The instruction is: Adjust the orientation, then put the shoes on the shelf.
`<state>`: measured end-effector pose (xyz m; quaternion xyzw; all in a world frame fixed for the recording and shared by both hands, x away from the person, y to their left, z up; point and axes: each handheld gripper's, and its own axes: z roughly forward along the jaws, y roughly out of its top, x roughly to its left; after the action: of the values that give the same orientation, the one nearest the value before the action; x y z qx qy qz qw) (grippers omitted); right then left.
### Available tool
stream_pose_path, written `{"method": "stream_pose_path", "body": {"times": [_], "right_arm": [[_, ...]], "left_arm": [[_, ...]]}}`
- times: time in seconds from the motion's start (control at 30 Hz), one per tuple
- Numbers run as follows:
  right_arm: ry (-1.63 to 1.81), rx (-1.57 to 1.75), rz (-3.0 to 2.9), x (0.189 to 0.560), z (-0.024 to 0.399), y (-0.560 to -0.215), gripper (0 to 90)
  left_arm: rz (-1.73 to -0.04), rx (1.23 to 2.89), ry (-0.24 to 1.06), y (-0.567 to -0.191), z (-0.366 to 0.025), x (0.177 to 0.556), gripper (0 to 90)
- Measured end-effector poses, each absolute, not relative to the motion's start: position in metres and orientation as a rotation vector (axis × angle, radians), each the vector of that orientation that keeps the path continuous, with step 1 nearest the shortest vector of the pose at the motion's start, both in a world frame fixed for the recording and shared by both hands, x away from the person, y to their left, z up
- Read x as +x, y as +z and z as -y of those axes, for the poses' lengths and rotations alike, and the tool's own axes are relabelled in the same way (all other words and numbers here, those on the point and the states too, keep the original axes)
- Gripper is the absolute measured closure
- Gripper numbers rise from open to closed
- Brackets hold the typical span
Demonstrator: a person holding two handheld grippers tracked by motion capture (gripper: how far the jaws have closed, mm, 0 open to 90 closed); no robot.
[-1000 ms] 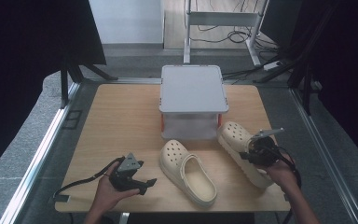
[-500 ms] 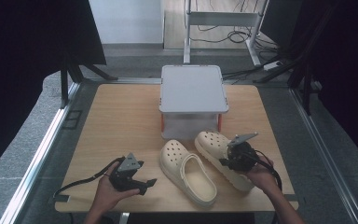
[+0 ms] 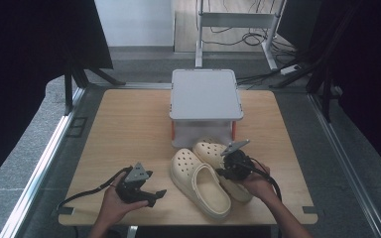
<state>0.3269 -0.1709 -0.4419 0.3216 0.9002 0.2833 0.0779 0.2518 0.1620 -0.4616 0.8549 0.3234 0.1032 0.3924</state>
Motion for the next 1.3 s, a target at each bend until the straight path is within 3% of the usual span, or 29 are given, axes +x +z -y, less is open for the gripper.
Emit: {"method": "stream_pose_path", "body": {"times": [0.27, 0.3, 0.8, 1.3], "right_arm": [[0.858, 0.958, -2.71, 0.33, 0.165, -0.444, 74.8], [0.882, 0.964, -2.709, 0.331, 0.166, -0.443, 69.0], [0.931, 1.046, -2.65, 0.328, 0.183, -0.426, 44.6], [0.942, 1.052, -2.702, 0.33, 0.168, -0.427, 42.4]], "left_arm": [[-0.82, 2.17, 0.26, -0.462, -0.162, 0.252, 18.4], [-0.82, 2.169, 0.261, -0.461, -0.162, 0.252, 18.4], [-0.821, 2.17, 0.261, -0.461, -0.162, 0.252, 18.4], [-0.82, 2.17, 0.261, -0.461, -0.162, 0.252, 18.4]]}}
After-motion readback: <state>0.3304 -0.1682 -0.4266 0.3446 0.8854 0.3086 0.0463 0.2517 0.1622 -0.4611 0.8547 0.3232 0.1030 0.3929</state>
